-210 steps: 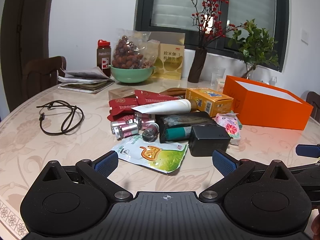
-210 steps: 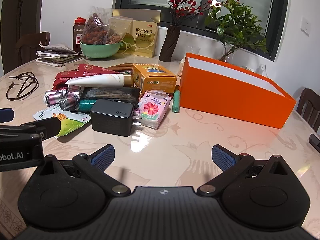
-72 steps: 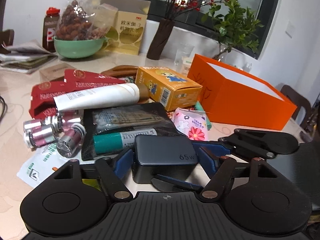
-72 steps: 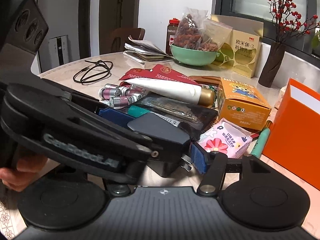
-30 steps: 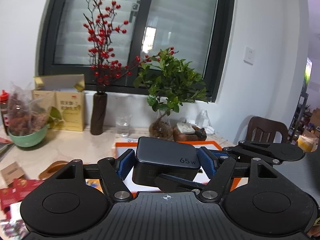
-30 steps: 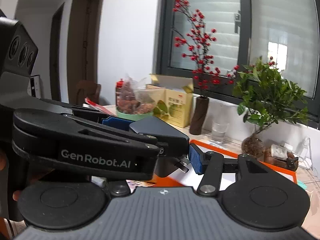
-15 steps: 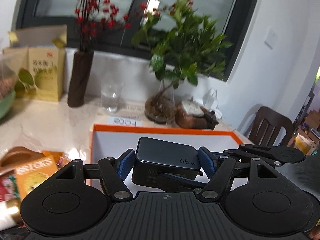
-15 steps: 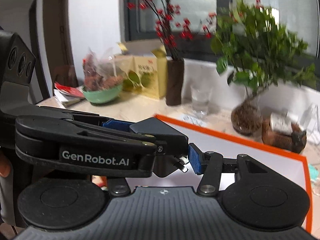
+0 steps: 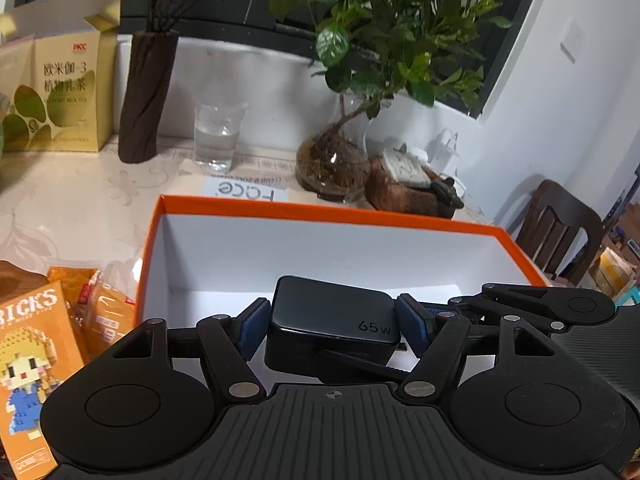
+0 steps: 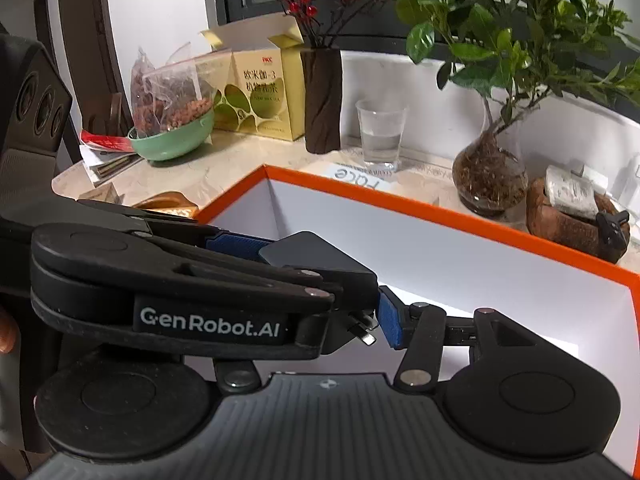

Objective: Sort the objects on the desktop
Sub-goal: 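Carry the black charger with the left tool into the orange box, then open the left tool to release the charger and withdraw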

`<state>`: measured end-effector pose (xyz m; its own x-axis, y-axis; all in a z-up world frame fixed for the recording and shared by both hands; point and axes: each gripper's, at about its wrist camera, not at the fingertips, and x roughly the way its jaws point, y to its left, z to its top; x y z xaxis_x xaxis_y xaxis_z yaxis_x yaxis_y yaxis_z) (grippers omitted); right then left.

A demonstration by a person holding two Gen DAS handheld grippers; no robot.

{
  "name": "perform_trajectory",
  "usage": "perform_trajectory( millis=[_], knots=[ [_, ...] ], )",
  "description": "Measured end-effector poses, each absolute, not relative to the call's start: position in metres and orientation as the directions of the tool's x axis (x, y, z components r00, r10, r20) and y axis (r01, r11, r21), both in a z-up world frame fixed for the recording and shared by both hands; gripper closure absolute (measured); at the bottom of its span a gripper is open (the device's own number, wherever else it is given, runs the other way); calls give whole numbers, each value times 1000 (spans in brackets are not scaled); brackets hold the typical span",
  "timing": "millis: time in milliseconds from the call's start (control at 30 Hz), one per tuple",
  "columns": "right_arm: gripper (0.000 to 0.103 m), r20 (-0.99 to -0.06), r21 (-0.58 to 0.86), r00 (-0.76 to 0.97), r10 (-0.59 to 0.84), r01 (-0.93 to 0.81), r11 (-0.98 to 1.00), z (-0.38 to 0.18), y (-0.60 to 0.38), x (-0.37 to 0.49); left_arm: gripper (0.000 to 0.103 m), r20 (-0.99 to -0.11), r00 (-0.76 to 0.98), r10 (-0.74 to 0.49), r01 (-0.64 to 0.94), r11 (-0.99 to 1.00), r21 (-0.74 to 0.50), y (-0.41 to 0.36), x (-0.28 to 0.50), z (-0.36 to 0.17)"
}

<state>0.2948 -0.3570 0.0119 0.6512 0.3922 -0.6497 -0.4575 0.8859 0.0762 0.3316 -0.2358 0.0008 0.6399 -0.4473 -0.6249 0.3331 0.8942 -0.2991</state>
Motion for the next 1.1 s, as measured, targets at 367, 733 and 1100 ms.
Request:
perform_trajectory(
  millis=[367,733,1100],
  knots=[
    [44,-675,62,640,368,-447,892,2,-354,297,26,-646,633,-427,348,902,-256,-242,336,-3],
    [33,-638,31,688,345,-425,904,15,-352,284,16,-602,656,-456,350,890,-292,-237,322,8],
    [10,-496,7,791,357,-408,913,60,-353,218,0,-491,783,-382,312,924,-222,-233,248,59]
  ],
)
